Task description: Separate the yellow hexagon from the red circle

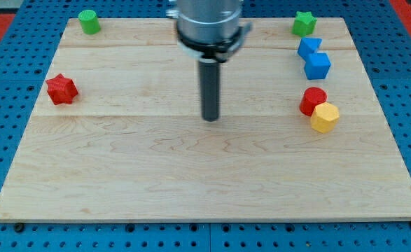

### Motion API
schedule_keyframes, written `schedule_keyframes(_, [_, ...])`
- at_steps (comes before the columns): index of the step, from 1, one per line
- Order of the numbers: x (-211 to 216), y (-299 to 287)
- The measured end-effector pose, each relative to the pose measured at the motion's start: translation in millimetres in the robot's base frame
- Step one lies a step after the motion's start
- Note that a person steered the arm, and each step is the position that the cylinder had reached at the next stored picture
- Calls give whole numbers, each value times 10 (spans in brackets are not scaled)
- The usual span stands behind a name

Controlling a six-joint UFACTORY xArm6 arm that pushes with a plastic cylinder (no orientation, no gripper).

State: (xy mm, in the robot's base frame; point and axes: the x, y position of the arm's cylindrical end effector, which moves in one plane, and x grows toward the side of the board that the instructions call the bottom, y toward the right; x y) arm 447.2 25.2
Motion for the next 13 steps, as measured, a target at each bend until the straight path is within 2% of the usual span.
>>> schedule_keyframes(1, [107, 488])
schedule_keyframes(2, [304, 691])
schedule_keyframes(4, [315, 1452])
schedule_keyframes(6, [315, 1945])
schedule_keyframes(7, [304, 1998])
schedule_keyframes(9, [648, 1767])
schedule_keyframes(12, [-89, 1801])
schedule_keyframes(13, [-175, 1801])
